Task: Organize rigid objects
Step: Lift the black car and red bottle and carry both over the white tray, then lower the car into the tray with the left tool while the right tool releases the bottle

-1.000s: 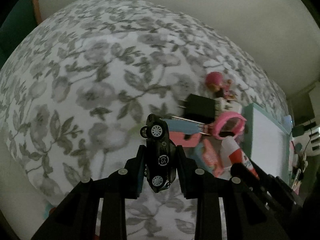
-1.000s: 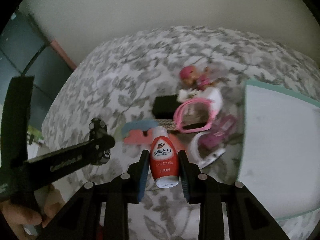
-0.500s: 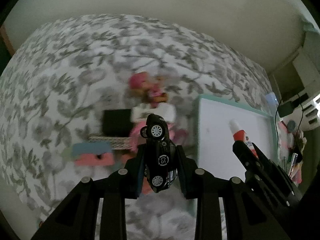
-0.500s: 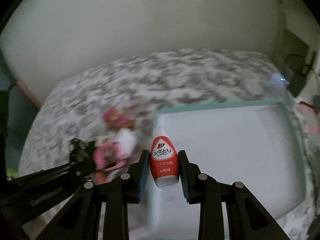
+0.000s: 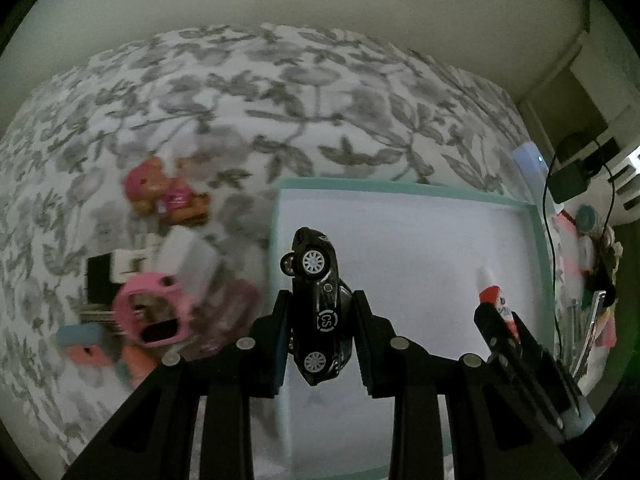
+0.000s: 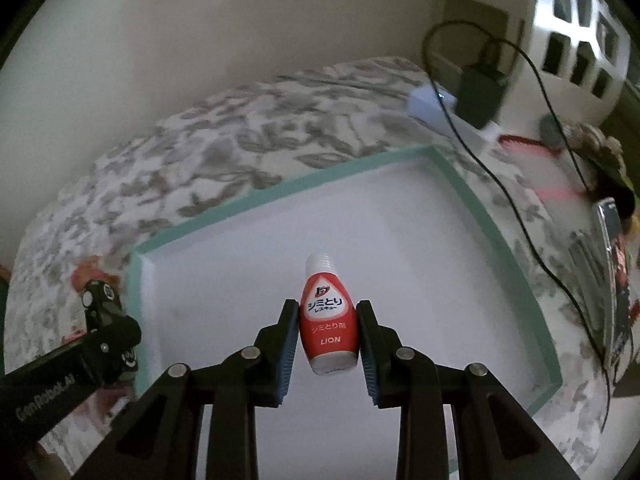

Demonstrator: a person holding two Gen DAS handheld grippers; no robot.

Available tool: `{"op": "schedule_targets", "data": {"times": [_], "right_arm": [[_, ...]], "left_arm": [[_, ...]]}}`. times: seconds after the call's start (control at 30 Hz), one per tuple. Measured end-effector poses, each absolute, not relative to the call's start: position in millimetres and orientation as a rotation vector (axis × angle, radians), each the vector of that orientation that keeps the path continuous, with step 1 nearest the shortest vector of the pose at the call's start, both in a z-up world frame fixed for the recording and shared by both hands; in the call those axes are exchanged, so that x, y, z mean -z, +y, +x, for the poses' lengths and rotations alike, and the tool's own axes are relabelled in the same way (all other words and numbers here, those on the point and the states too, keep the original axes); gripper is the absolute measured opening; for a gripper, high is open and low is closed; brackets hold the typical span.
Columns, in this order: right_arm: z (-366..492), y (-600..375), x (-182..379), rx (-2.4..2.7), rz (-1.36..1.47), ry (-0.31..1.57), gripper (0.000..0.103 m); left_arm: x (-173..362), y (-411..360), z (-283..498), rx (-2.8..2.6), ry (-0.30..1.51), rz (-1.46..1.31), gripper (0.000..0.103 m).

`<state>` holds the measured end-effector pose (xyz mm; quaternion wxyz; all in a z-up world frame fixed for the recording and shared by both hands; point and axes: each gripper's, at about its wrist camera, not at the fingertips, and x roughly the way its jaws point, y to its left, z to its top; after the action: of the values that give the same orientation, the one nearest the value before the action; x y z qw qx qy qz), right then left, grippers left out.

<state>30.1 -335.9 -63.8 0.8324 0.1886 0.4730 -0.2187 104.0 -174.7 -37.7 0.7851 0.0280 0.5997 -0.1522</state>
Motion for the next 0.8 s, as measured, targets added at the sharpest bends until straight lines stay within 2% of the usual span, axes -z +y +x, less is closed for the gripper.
{"op": "schedule_targets", "data": {"times": [0.8], "right_arm": [[27.8,-346.4,80.6,0.489,0.399,1.052,0.031]], "left_arm": [[69.8,-217.0,110.3,0.324,1.314,0.143,0.031]]}}
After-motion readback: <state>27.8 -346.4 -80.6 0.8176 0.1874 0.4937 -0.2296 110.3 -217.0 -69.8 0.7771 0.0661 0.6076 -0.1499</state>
